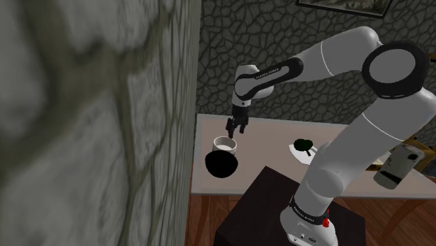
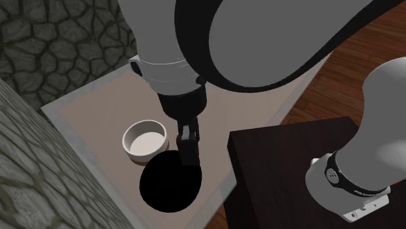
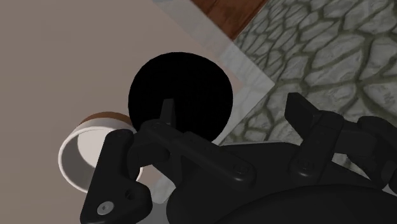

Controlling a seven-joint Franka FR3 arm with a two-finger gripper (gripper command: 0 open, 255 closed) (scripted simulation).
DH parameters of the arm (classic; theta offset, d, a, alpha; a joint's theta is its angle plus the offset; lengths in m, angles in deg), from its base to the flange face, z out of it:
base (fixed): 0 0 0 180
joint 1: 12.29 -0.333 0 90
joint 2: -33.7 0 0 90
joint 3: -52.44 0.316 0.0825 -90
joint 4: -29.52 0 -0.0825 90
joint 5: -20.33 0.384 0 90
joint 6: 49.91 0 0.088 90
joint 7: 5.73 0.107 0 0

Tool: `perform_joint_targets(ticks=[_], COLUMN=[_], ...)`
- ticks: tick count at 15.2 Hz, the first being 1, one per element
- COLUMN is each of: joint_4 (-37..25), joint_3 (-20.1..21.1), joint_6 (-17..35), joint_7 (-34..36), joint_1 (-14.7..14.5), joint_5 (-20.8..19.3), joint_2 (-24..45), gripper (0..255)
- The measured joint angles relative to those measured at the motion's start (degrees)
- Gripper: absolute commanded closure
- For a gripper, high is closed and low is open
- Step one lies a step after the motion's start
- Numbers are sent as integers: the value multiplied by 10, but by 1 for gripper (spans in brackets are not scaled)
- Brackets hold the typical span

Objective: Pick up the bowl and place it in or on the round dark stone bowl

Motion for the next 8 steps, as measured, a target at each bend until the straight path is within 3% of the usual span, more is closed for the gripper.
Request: perform_joint_targets(ticks=[8], joint_4=[-74], joint_3=[-24], joint_6=[110], joint_7=[-61], joint_1=[9], joint_5=[19], joint_2=[185], gripper=[0])
